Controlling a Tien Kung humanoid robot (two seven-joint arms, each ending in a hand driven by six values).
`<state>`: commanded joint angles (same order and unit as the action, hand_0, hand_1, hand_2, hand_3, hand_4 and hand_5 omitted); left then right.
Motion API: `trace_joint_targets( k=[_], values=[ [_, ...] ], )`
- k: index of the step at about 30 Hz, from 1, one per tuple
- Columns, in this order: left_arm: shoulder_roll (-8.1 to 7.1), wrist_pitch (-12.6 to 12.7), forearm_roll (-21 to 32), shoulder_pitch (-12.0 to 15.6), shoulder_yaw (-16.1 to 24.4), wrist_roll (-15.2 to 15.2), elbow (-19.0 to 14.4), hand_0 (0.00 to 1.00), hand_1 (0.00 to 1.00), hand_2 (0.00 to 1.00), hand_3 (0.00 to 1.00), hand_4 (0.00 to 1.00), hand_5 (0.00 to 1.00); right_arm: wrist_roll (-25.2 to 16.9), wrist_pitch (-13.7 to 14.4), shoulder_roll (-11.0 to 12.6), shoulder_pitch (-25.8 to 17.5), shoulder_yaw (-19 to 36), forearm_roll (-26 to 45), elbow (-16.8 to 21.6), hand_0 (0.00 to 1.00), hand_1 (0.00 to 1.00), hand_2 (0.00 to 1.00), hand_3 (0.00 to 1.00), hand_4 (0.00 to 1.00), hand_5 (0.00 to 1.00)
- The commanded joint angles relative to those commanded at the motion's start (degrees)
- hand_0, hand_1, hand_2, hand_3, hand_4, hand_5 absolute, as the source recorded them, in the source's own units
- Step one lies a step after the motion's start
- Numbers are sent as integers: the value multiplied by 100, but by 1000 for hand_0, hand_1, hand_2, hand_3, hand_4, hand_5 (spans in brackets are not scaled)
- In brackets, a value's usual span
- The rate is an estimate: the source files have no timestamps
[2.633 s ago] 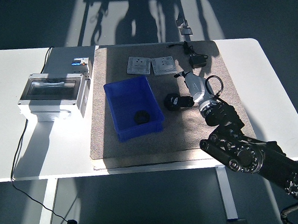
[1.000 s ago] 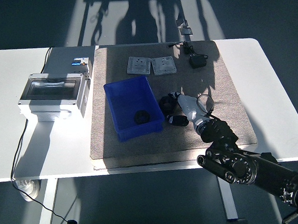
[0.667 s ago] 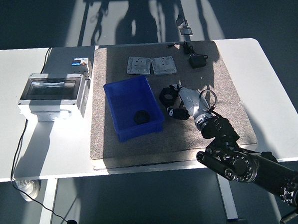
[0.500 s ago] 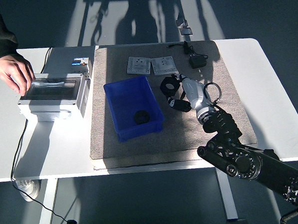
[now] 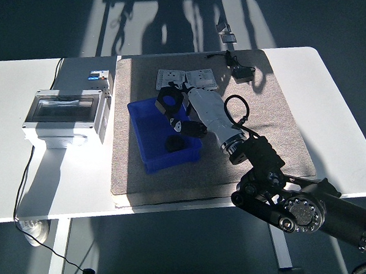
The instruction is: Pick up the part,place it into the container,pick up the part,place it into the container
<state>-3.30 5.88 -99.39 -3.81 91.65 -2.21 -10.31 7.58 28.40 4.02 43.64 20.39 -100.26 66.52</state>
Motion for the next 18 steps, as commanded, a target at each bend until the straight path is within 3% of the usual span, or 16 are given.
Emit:
trace_joint_targets(
  k=[4,5,10,11,16,17,18],
  values=[
    [-5,7,16,-3,6,4,0,685,643,618,548,422,536,239,-356,-31,105,-231,-331,34,738,509,506,406,424,136],
    [-6,9,19,-4,9,6,0,685,643,614,547,421,536,292,-398,-40,117,-259,-389,18,968,898,859,929,685,356],
    [-11,11,4,-13,34,12,0,685,643,614,547,421,536,557,-519,-77,149,-323,-657,-94,968,898,859,929,685,356],
    [-12,12,3,-14,38,13,0,685,643,612,547,421,536,614,-531,-83,144,-315,-725,-129,998,966,907,959,696,382],
    [-16,14,-20,-16,61,17,0,685,643,612,547,421,536,848,-666,-94,108,-268,-1037,-237,998,966,907,959,696,382],
    [-17,15,-20,-16,62,18,0,684,643,612,547,420,535,883,-699,-93,101,-264,-1087,-248,998,998,953,988,732,443],
    [-18,17,-19,-16,63,18,0,684,643,612,547,420,535,916,-733,-91,93,-260,-1134,-255,998,998,953,988,732,443]
  ],
)
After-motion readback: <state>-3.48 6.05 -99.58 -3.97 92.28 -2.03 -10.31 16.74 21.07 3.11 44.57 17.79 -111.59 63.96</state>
